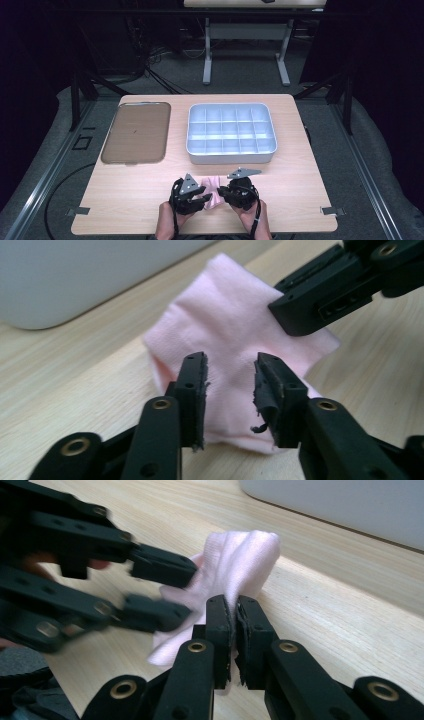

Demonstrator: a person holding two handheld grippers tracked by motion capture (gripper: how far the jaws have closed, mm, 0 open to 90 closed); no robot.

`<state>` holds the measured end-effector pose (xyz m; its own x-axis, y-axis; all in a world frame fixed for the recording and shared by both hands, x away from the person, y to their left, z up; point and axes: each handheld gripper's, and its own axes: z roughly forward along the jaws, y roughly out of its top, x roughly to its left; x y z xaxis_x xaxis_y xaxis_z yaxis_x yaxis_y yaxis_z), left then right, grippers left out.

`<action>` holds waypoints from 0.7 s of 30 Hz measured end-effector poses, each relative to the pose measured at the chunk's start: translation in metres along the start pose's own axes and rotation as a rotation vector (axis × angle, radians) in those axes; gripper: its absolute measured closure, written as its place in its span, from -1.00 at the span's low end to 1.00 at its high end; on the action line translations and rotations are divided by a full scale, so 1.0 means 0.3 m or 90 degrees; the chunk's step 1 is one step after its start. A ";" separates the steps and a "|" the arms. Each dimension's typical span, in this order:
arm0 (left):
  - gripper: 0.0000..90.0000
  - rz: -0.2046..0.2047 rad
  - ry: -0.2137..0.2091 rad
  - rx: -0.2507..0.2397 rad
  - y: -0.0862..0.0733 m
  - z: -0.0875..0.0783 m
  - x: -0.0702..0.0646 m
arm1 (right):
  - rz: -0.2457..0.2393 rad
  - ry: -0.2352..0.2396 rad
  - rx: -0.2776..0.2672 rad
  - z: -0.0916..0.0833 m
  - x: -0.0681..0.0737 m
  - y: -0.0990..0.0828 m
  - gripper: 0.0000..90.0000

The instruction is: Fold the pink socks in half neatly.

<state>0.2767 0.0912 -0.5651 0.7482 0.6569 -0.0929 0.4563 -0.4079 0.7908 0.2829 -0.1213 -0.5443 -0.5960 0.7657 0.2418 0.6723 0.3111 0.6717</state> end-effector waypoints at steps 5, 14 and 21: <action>0.99 -0.031 0.027 0.010 -0.027 -0.001 0.021 | -0.001 -0.004 0.000 -0.001 -0.001 -0.002 0.89; 1.00 -0.034 0.028 0.020 -0.037 0.025 0.025 | -0.025 0.008 0.001 -0.002 0.031 0.020 0.87; 1.00 -0.032 0.036 0.030 -0.030 0.028 0.017 | -0.049 0.011 0.014 0.014 0.067 0.040 0.87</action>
<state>0.2805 0.0930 -0.5779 0.6963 0.7113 -0.0960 0.5151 -0.4021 0.7570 0.2809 -0.0998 -0.5342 -0.6532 0.7297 0.2023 0.6336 0.3804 0.6737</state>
